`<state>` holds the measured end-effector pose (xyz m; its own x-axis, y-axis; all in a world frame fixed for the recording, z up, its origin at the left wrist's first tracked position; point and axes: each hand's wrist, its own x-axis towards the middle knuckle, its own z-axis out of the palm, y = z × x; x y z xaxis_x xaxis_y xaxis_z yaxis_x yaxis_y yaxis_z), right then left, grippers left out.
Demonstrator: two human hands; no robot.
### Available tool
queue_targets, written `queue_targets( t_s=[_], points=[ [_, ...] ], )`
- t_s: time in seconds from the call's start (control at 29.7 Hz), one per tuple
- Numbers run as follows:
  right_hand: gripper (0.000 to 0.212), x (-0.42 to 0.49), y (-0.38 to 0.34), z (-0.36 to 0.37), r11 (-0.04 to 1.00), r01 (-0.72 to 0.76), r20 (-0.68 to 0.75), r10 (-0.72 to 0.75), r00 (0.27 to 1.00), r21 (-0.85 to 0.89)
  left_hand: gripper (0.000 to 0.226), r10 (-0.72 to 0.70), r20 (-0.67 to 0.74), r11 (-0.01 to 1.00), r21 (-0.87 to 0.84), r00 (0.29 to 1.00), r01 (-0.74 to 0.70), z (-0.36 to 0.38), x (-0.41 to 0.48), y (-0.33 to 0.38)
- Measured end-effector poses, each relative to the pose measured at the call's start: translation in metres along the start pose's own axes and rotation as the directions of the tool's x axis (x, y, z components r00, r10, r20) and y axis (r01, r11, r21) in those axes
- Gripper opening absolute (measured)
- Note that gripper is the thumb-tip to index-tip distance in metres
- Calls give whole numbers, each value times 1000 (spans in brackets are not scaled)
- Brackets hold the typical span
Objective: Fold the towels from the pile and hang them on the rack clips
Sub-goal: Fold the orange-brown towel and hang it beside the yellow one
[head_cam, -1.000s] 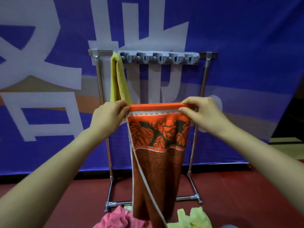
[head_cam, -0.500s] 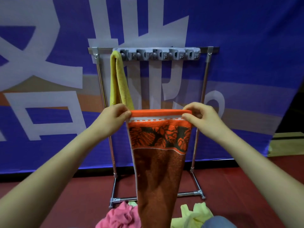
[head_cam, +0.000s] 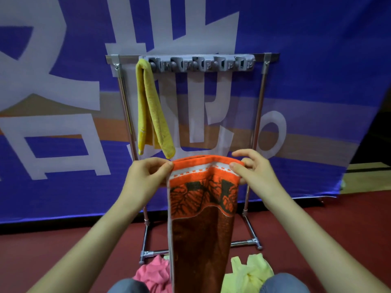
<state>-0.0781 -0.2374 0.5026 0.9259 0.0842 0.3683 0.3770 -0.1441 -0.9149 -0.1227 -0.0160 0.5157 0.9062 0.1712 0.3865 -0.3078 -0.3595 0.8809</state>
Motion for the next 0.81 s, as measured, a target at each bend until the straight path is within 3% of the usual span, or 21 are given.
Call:
queue_targets(
  t_s=[0.2, 0.3, 0.5, 0.64, 0.71, 0.81],
  points=[
    [18, -23, -4, 19, 988, -105, 98, 95, 991, 110, 12, 74, -110, 995, 71, 991, -67, 38, -23, -13],
    [20, -30, -2, 31, 982, -127, 178, 102, 979, 139, 10, 73, -102, 997, -11, 992, -75, 59, -40, -13],
    [14, -35, 9, 48, 938, -231, 220, 175, 960, 259, 31, -13, -17, 983, -182, 1000, 10, 67, -48, -23],
    [38, -40, 16, 52, 879, -306, 307, 196, 931, 367, 23, -36, 53, 973, -225, 998, 47, 66, -48, -33],
    [48, -41, 18, 52, 871, -336, 364, 202, 909, 358, 23, -44, 77, 973, -223, 996, 60, 63, -47, -38],
    [36, -42, 17, 50, 921, -326, 370, 233, 899, 212, 25, -37, 149, 978, -199, 988, 67, 55, -43, -43]
  ],
)
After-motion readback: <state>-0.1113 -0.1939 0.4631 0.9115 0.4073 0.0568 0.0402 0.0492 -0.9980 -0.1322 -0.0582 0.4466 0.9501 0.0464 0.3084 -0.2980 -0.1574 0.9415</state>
